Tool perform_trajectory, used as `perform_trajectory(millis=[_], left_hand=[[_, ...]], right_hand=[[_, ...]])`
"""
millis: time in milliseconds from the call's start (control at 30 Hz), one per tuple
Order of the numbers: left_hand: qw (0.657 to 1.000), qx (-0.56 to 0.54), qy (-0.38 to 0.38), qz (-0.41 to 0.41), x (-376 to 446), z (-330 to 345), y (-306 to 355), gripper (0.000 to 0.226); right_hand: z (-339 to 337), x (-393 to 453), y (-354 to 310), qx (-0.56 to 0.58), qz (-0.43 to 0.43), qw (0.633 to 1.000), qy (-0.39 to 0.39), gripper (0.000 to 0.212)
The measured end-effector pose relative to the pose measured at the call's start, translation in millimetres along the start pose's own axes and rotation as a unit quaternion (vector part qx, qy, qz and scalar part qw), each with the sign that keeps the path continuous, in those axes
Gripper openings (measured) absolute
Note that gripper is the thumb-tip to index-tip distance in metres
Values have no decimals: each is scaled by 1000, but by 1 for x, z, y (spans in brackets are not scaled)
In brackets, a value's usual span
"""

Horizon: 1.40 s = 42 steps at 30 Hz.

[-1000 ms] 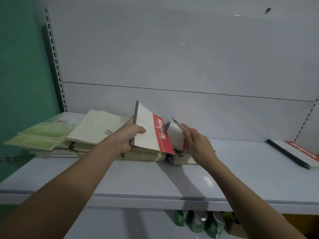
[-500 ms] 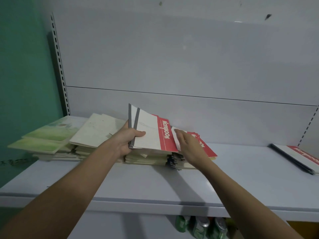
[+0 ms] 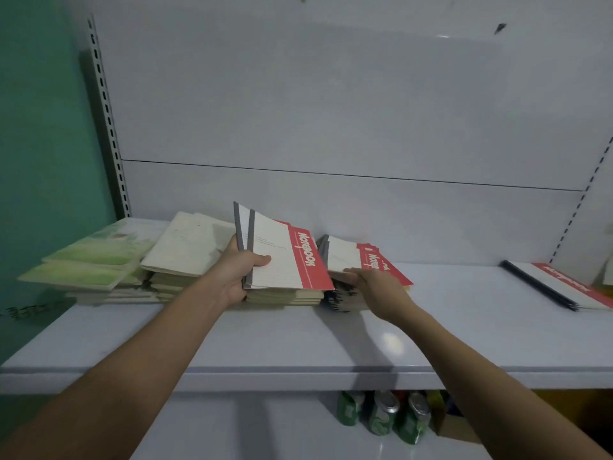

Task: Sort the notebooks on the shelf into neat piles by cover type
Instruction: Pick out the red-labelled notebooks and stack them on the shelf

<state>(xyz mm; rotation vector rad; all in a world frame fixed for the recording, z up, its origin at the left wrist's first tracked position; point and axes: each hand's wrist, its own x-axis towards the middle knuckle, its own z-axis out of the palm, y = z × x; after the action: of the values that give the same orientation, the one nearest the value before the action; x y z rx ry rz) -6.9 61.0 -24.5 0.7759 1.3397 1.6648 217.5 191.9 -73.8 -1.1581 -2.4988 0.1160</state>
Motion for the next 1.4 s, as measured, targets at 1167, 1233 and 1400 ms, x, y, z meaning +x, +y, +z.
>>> perform_trajectory(millis=[1167, 1233, 1400], left_hand=[[997, -56, -29, -39, -119, 334, -126, 48], [997, -46, -29, -46, -123, 367, -135, 48], [999, -13, -40, -28, -120, 433, -155, 45]], right_hand=[[-136, -218, 200, 532, 255, 806, 50, 35], [-143, -228, 232, 520, 267, 808, 65, 38], [-152, -241, 298, 494, 276, 819, 92, 43]])
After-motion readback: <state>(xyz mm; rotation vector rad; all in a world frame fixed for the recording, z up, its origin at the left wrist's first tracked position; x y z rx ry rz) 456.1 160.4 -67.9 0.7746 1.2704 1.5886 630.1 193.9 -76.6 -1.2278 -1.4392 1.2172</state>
